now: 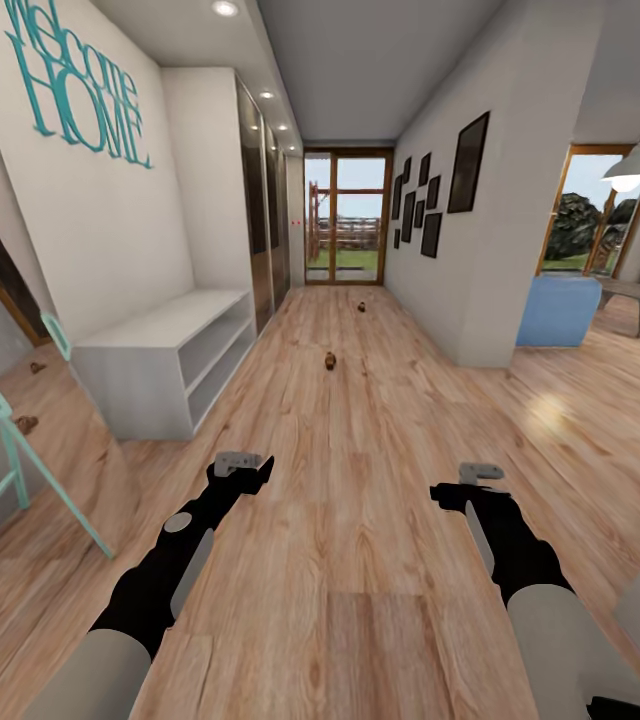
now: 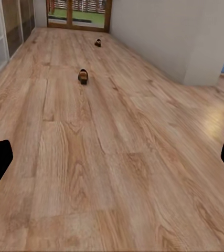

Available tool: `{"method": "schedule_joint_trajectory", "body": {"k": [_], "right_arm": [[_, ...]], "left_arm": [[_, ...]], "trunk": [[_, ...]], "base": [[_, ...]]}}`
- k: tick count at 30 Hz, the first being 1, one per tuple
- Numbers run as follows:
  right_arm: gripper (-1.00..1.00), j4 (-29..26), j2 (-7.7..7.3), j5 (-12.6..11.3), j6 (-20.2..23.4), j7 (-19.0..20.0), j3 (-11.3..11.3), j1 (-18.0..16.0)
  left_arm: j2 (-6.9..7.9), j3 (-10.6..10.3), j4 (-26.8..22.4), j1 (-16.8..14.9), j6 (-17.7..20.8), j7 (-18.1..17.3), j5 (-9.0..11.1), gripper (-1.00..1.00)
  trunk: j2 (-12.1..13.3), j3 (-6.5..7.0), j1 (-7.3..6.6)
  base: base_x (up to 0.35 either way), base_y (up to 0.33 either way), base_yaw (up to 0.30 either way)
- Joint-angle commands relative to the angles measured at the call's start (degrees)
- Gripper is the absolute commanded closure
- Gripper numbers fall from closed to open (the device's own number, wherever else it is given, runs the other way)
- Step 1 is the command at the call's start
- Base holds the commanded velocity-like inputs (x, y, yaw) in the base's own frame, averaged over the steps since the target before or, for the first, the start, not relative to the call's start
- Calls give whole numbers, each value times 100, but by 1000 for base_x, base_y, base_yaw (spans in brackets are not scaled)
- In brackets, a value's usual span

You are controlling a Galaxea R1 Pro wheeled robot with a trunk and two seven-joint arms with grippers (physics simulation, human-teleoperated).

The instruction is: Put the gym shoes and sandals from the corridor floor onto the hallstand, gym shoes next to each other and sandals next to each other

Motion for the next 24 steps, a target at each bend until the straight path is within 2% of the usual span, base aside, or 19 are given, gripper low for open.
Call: {"method": "schedule_joint_trajectory", "body": {"k": [1,12,24], "right_arm": [[-100,-8,1,54,32,14,-5,-2],[-100,-8,1,54,32,13,-5,-3],[-100,-8,1,54,32,14,-5,-2]], "left_arm": [[0,0,-1,-3,15,-20,60,-100],[0,3,-1,-4,15,-20,60,-100],[0,-2,-1,-3,15,-20,59,-100]], "trunk": [[-2,-6,2],[-2,-6,2],[-2,-6,2]], "base": [[349,0,0],[349,-8,0],[349,-77,0]]}}
